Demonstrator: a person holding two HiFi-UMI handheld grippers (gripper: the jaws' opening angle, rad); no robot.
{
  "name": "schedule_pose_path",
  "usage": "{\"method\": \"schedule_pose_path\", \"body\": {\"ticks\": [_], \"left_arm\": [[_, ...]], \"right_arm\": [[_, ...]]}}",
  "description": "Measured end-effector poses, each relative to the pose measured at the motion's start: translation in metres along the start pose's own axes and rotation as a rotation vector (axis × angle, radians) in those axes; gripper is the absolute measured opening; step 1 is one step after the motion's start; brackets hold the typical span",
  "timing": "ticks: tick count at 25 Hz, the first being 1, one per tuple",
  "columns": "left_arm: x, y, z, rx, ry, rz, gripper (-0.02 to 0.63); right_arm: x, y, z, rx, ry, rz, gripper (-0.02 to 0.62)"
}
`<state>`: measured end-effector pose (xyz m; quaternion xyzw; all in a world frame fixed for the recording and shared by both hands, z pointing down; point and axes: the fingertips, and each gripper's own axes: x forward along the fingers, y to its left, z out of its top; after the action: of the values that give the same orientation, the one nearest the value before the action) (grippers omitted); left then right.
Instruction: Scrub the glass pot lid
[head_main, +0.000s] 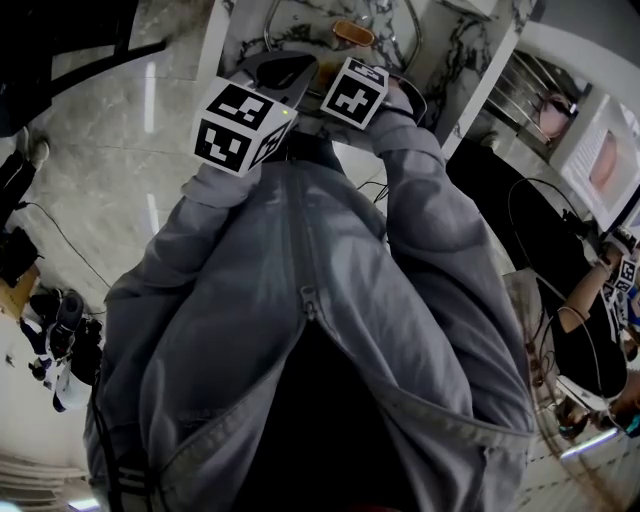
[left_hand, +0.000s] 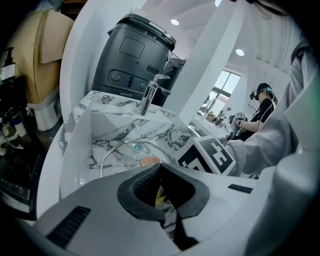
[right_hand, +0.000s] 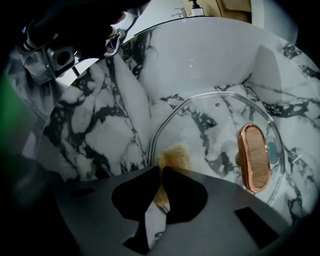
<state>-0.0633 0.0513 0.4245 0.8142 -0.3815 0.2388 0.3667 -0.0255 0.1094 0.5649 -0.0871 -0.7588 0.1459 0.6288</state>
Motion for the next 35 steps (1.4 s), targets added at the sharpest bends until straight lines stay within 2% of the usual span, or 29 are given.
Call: {"method": "schedule_pose_path", "body": {"ticks": [5,9,11,16,23,30,35], "left_arm": [[0.001,0.001,0.003,0.006,0.000,-0.005,0.011],[0.010,0.001,0.004,0.004,0.012,-0.015,0.011],[0.015,0.000,0.006,0.008,0.019,-0.022,0.011],[0.030,-0.001,0.016,0.024,0.039,-0.044,0.011],[0.054,-0.010,0.031,0.068,0.071,-0.089,0.011],[0.079,-0.017,0.048,0.095,0.091,-0.123,0.011],[0.091,-0.018,0.056,0.099,0.095,-0.131,0.011]], "right_arm": [[0.006,0.024,0.002,0.077,-0.044,0.172,0.046],[0.004,0.029,0.001,0.103,-0.074,0.261,0.046],[0.000,0.029,-0.002,0.122,-0.084,0.287,0.046],[-0.021,0.019,-0.001,0.147,-0.151,0.289,0.046],[-0.044,-0.009,-0.037,0.227,-0.124,0.187,0.045],[-0.079,-0.066,-0.072,0.355,-0.157,-0.017,0.046],[-0.101,-0.107,-0.075,0.383,-0.220,-0.150,0.045]]}}
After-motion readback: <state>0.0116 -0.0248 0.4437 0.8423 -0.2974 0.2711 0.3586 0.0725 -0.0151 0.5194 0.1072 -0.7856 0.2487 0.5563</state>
